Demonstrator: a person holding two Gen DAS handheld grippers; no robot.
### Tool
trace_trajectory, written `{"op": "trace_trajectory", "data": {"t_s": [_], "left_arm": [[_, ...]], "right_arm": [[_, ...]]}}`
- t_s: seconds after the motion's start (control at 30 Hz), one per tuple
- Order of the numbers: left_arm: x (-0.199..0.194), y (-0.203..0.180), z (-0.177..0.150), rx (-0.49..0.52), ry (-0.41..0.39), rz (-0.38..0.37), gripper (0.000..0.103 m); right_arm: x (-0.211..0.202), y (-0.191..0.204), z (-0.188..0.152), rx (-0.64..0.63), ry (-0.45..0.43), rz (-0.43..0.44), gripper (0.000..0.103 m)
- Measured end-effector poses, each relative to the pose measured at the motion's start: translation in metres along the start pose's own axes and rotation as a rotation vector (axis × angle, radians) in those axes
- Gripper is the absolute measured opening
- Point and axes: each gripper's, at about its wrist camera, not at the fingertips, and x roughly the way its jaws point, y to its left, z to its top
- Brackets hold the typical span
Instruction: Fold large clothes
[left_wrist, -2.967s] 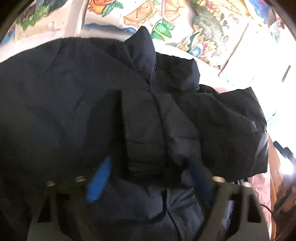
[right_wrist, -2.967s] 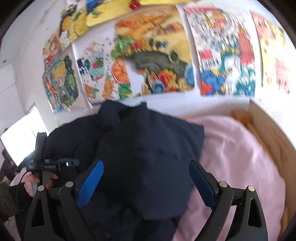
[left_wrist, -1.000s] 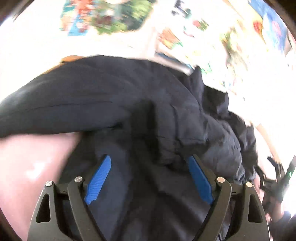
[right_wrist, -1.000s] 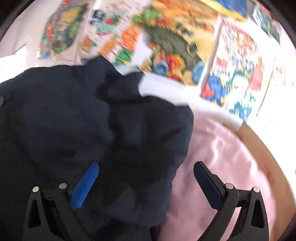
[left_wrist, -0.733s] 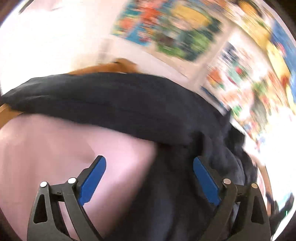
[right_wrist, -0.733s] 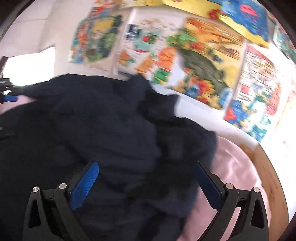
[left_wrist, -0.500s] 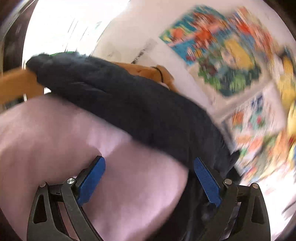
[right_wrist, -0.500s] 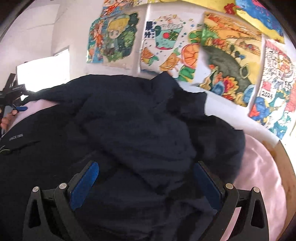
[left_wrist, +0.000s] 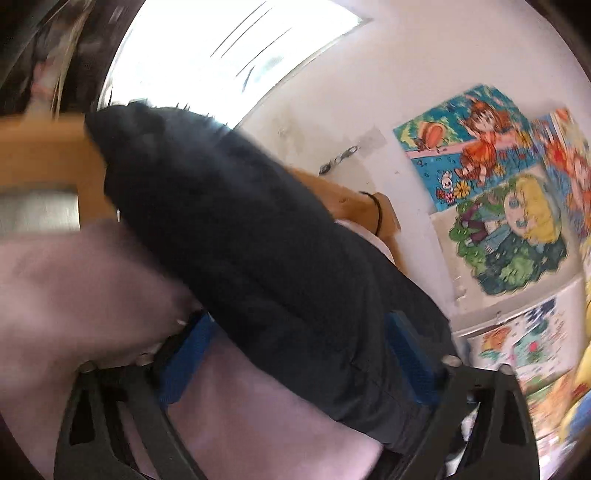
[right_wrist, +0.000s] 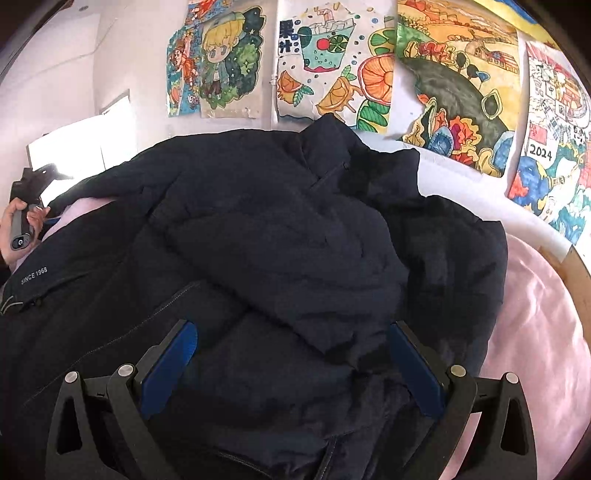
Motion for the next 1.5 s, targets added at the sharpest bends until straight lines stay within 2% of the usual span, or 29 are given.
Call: {"op": "trace_trajectory", "data": {"t_s": [0.07, 0.1, 0.17, 0.23, 0.37, 0.47, 0.63, 0.73, 0.83, 0.97, 1.1, 1.2, 1.27, 1.37, 1.5], "left_arm": [[-0.002, -0.005, -0.005, 0.044, -0.02, 0.025, 0.062], [-0.002, -0.004, -0.006, 0.044, -0.021, 0.028, 0.057], [-0.002, 0.001, -0.005, 0.004, -0.033, 0.037, 0.032], [0.005, -0.007, -0.003, -0.003, -0.06, 0.034, 0.021], [-0.008, -0.03, -0.011, 0.086, -0.143, 0.077, 0.018], [-0.018, -0.05, -0.017, 0.152, -0.219, 0.056, 0.008], [-0.039, -0.103, -0.032, 0.326, -0.361, 0.016, 0.004], [-0.053, -0.15, -0.048, 0.47, -0.419, -0.029, 0.004], [-0.066, -0.204, -0.077, 0.657, -0.472, -0.107, 0.004], [-0.085, -0.273, -0.147, 0.996, -0.501, -0.235, 0.004], [-0.087, -0.317, -0.237, 1.344, -0.401, -0.37, 0.004], [-0.075, -0.329, -0.297, 1.563, -0.294, -0.437, 0.004], [-0.059, -0.333, -0.347, 1.72, -0.191, -0.472, 0.004], [-0.038, -0.322, -0.401, 1.879, -0.059, -0.5, 0.004], [0.003, -0.3, -0.451, 2.027, 0.113, -0.466, 0.004]], "right_arm": [[-0.003, -0.003, 0.0, 0.001, -0.014, -0.009, 0.103], [-0.004, -0.005, 0.001, 0.004, -0.02, -0.014, 0.103], [-0.007, -0.011, 0.001, 0.019, -0.028, -0.027, 0.103], [-0.009, -0.015, 0.002, 0.028, -0.034, -0.034, 0.103], [-0.012, -0.023, 0.001, 0.048, -0.042, -0.053, 0.103], [-0.013, -0.028, 0.0, 0.068, -0.045, -0.059, 0.103], [-0.018, -0.034, 0.0, 0.075, -0.054, -0.076, 0.103], [-0.022, -0.039, 0.001, 0.085, -0.065, -0.085, 0.103], [-0.029, -0.047, 0.002, 0.106, -0.085, -0.098, 0.103], [-0.039, -0.063, 0.004, 0.154, -0.121, -0.12, 0.103], [-0.046, -0.082, 0.002, 0.215, -0.137, -0.141, 0.103], [-0.052, -0.1, -0.003, 0.261, -0.147, -0.161, 0.103], [-0.055, -0.112, -0.007, 0.288, -0.149, -0.183, 0.103], [-0.057, -0.13, -0.015, 0.339, -0.15, -0.213, 0.103], [-0.055, -0.149, -0.028, 0.399, -0.138, -0.233, 0.103]]}}
